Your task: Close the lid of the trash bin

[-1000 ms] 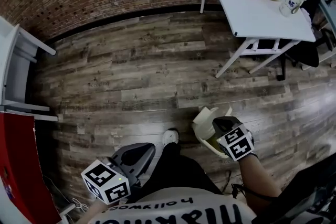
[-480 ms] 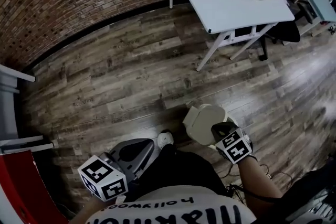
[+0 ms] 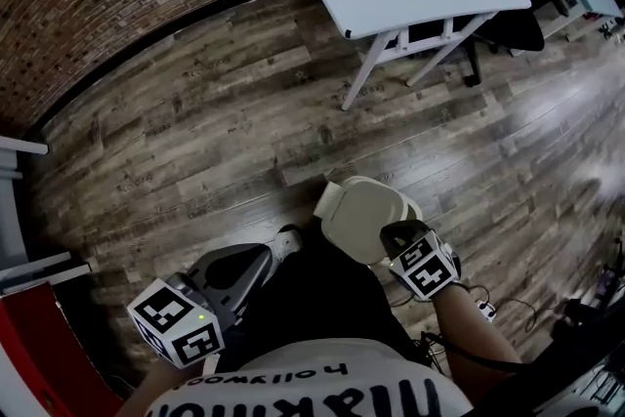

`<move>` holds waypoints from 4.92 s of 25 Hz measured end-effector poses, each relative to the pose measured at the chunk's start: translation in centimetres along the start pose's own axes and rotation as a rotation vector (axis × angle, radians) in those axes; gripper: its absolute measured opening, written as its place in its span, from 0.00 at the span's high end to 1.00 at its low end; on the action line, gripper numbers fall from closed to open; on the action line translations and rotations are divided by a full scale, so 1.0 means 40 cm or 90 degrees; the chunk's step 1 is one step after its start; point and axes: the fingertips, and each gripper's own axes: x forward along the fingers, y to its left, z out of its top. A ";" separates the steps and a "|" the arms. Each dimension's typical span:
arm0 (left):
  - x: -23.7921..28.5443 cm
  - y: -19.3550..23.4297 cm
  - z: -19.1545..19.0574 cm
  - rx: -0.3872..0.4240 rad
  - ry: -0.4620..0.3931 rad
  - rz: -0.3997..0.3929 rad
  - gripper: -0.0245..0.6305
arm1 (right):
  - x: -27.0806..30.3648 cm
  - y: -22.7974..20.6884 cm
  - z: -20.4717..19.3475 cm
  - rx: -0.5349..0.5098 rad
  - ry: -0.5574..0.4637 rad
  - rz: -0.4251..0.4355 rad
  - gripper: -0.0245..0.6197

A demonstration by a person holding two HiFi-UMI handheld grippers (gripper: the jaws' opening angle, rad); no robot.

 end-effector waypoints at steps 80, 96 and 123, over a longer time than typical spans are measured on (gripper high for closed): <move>0.174 -0.122 -0.163 -0.047 0.049 0.245 0.95 | 0.258 -0.216 -0.510 0.228 0.239 0.027 0.95; 0.126 -0.282 -0.005 0.022 -0.115 0.164 0.95 | -0.117 -0.208 -0.095 0.248 -0.144 0.088 0.95; -0.215 -0.528 0.104 0.147 -0.322 0.083 0.95 | -0.850 0.132 0.171 0.099 -0.580 0.020 0.95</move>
